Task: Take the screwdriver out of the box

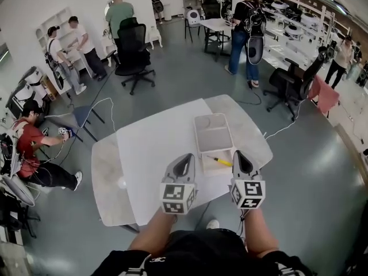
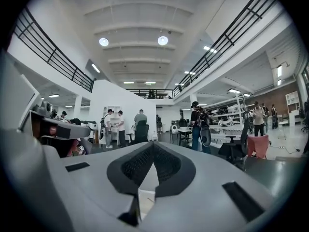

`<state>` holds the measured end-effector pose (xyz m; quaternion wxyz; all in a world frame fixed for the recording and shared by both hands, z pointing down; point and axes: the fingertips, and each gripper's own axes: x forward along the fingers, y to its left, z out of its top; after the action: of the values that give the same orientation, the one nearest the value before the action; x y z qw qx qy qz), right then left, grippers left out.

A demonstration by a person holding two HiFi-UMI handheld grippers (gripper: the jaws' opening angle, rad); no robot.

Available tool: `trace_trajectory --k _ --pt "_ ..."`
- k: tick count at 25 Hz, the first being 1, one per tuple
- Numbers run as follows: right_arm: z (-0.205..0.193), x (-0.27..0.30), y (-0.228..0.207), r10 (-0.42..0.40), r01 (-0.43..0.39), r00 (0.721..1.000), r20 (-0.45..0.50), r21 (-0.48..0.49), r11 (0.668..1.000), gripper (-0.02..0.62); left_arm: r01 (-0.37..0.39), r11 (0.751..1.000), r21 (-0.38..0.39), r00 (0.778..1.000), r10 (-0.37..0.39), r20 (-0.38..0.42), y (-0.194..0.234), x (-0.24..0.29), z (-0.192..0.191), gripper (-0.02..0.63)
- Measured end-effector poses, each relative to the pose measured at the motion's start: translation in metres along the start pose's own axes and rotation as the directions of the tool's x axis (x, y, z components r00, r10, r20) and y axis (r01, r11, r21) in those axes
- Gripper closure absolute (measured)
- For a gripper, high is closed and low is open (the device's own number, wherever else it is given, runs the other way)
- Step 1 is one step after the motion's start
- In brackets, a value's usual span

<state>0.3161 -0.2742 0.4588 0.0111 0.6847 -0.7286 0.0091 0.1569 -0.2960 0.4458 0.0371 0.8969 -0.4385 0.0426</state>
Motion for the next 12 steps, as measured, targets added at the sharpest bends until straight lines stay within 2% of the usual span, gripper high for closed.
trace_trajectory --k 3,8,12 --pt "0.001 0.018 -0.014 0.048 -0.048 0.999 -0.020 -0.010 0.999 0.583 -0.024 1.000 -0.009 1.000 0.024 -0.012 -0.005 0.020 0.003 0.592" --pt "-0.006 0.046 -0.015 0.134 -0.135 0.990 -0.046 -0.018 0.991 0.583 -0.044 0.999 -0.013 0.998 0.043 -0.040 0.005 0.039 -0.002 0.592" --pt "-0.023 0.062 -0.004 0.240 -0.244 0.965 -0.104 -0.024 0.969 0.583 -0.046 0.999 -0.013 0.998 0.045 -0.049 0.019 0.051 -0.005 0.592"
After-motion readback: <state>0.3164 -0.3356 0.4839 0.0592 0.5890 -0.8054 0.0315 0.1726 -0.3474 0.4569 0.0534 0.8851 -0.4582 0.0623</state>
